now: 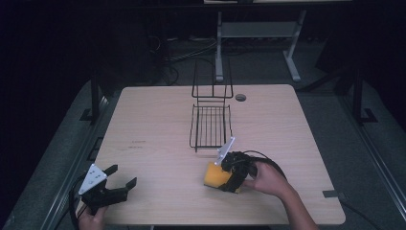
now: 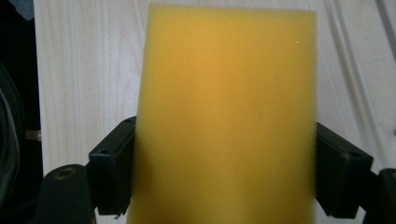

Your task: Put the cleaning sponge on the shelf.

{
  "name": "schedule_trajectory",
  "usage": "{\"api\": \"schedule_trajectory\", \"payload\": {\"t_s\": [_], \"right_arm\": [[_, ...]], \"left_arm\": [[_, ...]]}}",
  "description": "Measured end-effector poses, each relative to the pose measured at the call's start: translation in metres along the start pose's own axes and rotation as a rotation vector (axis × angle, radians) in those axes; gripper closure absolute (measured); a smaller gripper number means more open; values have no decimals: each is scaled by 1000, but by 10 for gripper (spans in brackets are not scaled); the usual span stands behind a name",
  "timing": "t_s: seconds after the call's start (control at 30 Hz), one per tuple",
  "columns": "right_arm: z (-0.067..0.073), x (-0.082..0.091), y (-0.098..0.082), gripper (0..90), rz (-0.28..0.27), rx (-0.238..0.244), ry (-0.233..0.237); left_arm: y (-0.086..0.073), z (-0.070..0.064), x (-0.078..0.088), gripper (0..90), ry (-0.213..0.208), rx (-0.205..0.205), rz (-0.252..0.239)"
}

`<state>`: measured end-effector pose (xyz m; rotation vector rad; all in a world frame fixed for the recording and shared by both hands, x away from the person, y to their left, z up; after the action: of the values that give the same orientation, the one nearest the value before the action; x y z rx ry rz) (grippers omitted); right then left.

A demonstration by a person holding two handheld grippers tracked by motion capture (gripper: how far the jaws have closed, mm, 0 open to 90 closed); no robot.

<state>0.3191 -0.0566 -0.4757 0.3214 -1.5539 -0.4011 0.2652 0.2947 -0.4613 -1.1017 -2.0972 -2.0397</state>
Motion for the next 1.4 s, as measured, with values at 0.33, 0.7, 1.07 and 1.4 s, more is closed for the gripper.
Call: {"api": "schedule_trajectory", "payload": {"t_s": [0.33,0.7,1.07,1.4], "right_arm": [[-12,8,4,209,-6,1,10],[-23,19,11,210,-20,8,12],[-37,24,17,210,-27,20,14],[-49,25,22,210,-23,14,23]], "left_arm": [[1,-3,-3,134,-3,-22,13],[1,-3,-3,134,-6,-14,4],[1,-2,0,134,1,-14,1],[1,-1,-2,134,-2,-12,5]]}}
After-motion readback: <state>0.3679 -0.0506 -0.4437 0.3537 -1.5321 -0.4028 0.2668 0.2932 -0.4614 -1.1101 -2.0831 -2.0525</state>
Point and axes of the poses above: each handheld gripper's, and its own axes: x roughly backward along the jaws, y roughly out of its top, z roughly to its left, the point moved 6 cm from there along -x, roughly forward along the jaws, and after that the axes turned 10 degrees about x, right-handed, at the moved point
